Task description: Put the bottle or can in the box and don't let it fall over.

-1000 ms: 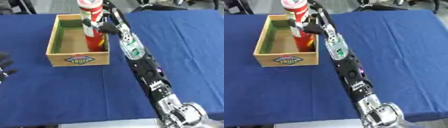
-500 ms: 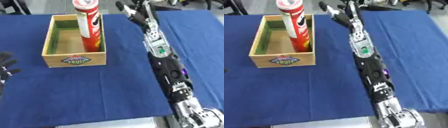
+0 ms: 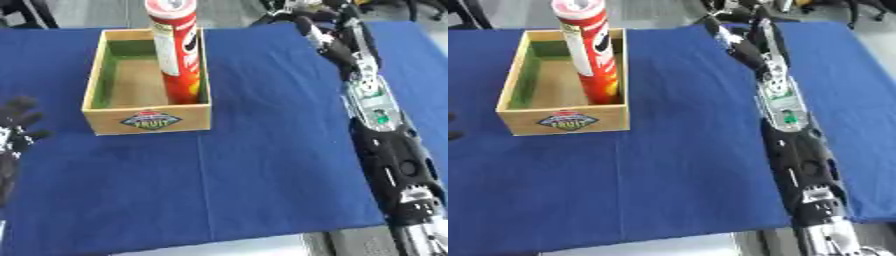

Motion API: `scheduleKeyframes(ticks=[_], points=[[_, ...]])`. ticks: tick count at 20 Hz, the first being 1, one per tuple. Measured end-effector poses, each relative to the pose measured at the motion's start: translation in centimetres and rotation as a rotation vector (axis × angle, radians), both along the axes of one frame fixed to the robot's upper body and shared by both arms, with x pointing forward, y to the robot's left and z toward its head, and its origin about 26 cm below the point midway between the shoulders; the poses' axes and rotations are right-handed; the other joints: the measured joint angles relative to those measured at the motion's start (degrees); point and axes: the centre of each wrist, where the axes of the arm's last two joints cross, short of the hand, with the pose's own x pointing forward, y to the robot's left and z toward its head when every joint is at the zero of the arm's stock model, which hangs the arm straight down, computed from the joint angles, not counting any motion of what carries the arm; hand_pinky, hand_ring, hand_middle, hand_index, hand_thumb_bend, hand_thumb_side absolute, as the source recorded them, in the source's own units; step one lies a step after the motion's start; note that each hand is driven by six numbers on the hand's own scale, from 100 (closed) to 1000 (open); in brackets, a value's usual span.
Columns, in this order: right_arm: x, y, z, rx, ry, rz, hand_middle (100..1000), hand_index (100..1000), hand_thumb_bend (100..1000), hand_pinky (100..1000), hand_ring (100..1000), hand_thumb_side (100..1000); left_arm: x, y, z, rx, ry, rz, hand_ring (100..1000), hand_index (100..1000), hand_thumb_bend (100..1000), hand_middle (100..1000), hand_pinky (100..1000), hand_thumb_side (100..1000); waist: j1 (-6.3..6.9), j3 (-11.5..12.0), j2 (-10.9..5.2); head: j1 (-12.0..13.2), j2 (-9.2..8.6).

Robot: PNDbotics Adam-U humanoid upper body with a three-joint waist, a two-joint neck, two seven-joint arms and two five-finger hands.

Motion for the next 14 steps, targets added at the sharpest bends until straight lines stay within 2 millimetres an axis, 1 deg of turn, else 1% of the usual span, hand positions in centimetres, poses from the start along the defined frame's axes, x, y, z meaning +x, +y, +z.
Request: scheduleKeyframes(ticks=[2,7,11,14], points=[[-1.2,-1.3,-0.9,0.022,0.009,-0.012,907,942,678,809,899,459,0.0,0.0,0.0,-0.001,0.001,0.004,903,945,355,894,782,819,0.04,-0.1,-0.02,0.2,0.0],[-4.2,-2.9,-2.6,0.051,0.014,-0.031,896,941,662,805,893,476,-0.1,0.2,-0.1,-0.004,0.003,0.012,903,945,353,895,782,819,0.3,-0.3,-0.48,0.4,0.0],[-5.5,-2.8,-2.7,0.081,0.003,-0.035,887,940,651,803,888,484,-0.2,0.2,-0.2,-0.006,0.007,0.015,903,945,351,894,782,819,0.47,-0.3,-0.64,1.0,0.0],[-6.0,-2.6,-2.7,0.097,0.0,-0.031,875,939,646,800,882,490,-0.2,0.2,-0.2,-0.007,0.007,0.018,900,944,350,894,781,818,0.53,0.0,-0.7,2.2,0.0]])
